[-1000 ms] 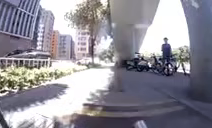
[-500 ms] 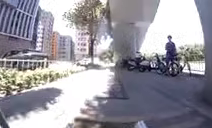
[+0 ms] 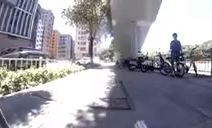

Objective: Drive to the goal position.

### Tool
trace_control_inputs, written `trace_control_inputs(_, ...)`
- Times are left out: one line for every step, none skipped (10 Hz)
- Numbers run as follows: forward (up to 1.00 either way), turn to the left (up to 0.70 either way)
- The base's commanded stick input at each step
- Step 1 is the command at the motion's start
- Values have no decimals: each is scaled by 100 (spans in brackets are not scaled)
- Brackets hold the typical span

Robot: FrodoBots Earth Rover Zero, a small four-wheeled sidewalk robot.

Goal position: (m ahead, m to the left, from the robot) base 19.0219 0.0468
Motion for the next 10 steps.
trace_control_inputs(70,0)
trace_control_inputs(70,0)
trace_control_inputs(70,0)
trace_control_inputs(70,0)
trace_control_inputs(70,0)
trace_control_inputs(70,0)
trace_control_inputs(70,0)
trace_control_inputs(70,0)
trace_control_inputs(70,0)
trace_control_inputs(70,0)
